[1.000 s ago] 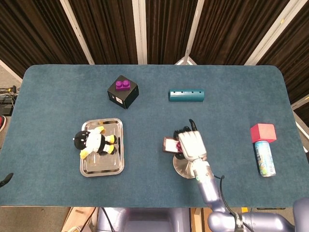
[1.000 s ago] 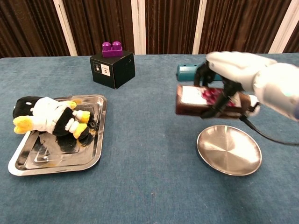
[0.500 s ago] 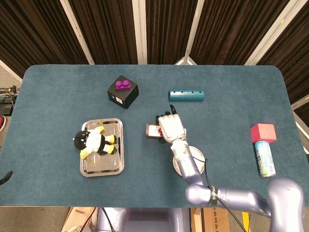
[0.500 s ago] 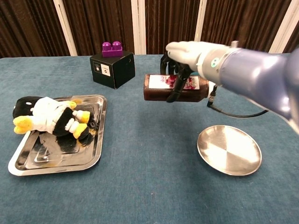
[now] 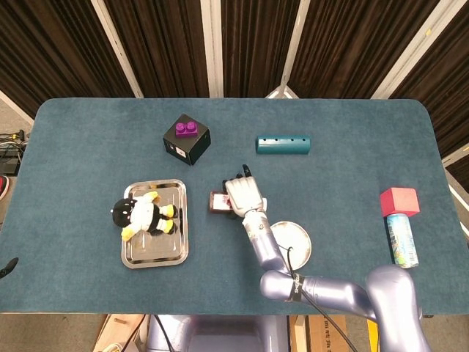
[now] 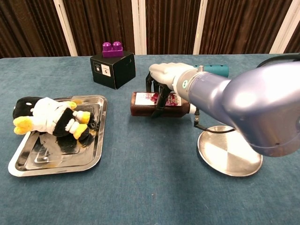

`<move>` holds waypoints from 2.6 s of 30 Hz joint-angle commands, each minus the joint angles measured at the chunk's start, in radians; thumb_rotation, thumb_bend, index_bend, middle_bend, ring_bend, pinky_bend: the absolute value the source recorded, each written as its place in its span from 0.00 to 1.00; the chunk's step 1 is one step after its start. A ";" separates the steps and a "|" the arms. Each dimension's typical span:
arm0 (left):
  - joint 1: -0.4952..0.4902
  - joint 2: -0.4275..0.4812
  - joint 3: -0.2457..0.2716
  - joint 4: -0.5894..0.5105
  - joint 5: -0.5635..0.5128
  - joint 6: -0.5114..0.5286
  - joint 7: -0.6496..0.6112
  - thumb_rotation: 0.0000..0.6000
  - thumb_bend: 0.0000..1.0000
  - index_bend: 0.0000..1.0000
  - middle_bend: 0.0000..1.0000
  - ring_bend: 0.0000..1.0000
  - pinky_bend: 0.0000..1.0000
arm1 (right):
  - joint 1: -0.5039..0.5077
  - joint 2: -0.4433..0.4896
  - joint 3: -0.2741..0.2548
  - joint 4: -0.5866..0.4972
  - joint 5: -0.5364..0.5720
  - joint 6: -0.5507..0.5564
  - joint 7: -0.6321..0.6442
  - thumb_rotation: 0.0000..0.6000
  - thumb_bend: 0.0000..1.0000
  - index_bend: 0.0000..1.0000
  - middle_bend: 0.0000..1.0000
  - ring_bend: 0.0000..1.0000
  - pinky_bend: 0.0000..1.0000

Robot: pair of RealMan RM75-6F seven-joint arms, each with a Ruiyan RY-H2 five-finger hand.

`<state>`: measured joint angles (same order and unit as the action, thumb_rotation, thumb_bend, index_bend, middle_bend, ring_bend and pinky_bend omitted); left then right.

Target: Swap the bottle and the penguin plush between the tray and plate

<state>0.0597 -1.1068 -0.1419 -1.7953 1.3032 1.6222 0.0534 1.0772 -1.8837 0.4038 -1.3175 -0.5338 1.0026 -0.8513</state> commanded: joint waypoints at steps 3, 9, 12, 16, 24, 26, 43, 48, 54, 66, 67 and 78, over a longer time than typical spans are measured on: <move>0.000 0.000 -0.002 0.002 -0.005 -0.001 0.002 1.00 0.23 0.13 0.02 0.00 0.13 | 0.015 -0.003 -0.031 0.013 0.021 -0.037 -0.009 1.00 0.21 0.20 0.24 0.14 0.00; -0.003 0.001 0.002 0.003 0.001 -0.006 0.010 1.00 0.23 0.13 0.02 0.00 0.13 | 0.024 0.024 -0.052 -0.016 0.093 -0.016 -0.065 1.00 0.11 0.03 0.05 0.00 0.00; -0.006 0.002 0.002 0.005 0.000 -0.009 0.014 1.00 0.23 0.13 0.02 0.00 0.13 | 0.006 0.069 -0.060 -0.092 0.106 0.024 -0.072 1.00 0.10 0.02 0.05 0.00 0.00; -0.012 0.005 0.001 0.014 0.008 -0.017 0.003 1.00 0.23 0.13 0.02 0.00 0.13 | -0.074 0.209 -0.098 -0.322 0.067 0.129 -0.056 1.00 0.10 0.02 0.05 0.00 0.00; -0.020 0.013 0.041 0.009 0.079 -0.037 0.002 1.00 0.23 0.11 0.03 0.00 0.13 | -0.350 0.526 -0.282 -0.636 -0.212 0.359 0.128 1.00 0.10 0.02 0.05 0.00 0.00; -0.021 0.013 0.057 0.007 0.111 -0.037 0.005 1.00 0.23 0.11 0.03 0.00 0.13 | -0.428 0.578 -0.333 -0.615 -0.306 0.417 0.210 1.00 0.10 0.02 0.05 0.00 0.00; -0.173 0.031 0.038 -0.062 0.172 -0.215 0.116 1.00 0.14 0.10 0.00 0.00 0.13 | -0.851 0.741 -0.541 -0.475 -0.771 0.665 0.712 1.00 0.10 0.04 0.05 0.00 0.00; -0.289 0.062 0.001 -0.161 0.059 -0.395 0.241 1.00 0.10 0.10 0.00 0.00 0.12 | -0.877 0.765 -0.538 -0.505 -0.796 0.649 0.702 1.00 0.10 0.04 0.05 0.00 0.00; -0.418 0.008 -0.056 -0.212 -0.139 -0.501 0.422 1.00 0.10 0.09 0.00 0.00 0.12 | -0.893 0.770 -0.510 -0.509 -0.792 0.619 0.711 1.00 0.10 0.04 0.05 0.00 0.00; -0.658 -0.218 -0.076 -0.100 -0.526 -0.545 0.730 1.00 0.10 0.09 0.00 0.00 0.12 | -0.907 0.773 -0.470 -0.512 -0.782 0.544 0.690 1.00 0.10 0.04 0.05 0.00 0.00; -0.673 -0.234 -0.073 -0.084 -0.551 -0.544 0.744 1.00 0.10 0.09 0.00 0.00 0.12 | -0.908 0.772 -0.466 -0.511 -0.781 0.540 0.689 1.00 0.10 0.04 0.05 0.00 0.00; -0.772 -0.355 -0.043 0.072 -0.684 -0.539 0.807 1.00 0.14 0.12 0.07 0.07 0.23 | -0.935 0.774 -0.428 -0.536 -0.757 0.528 0.665 1.00 0.10 0.04 0.05 0.00 0.00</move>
<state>-0.7049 -1.4544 -0.1903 -1.7311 0.6253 1.0788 0.8526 0.1461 -1.1099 -0.0305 -1.8478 -1.2976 1.5292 -0.1812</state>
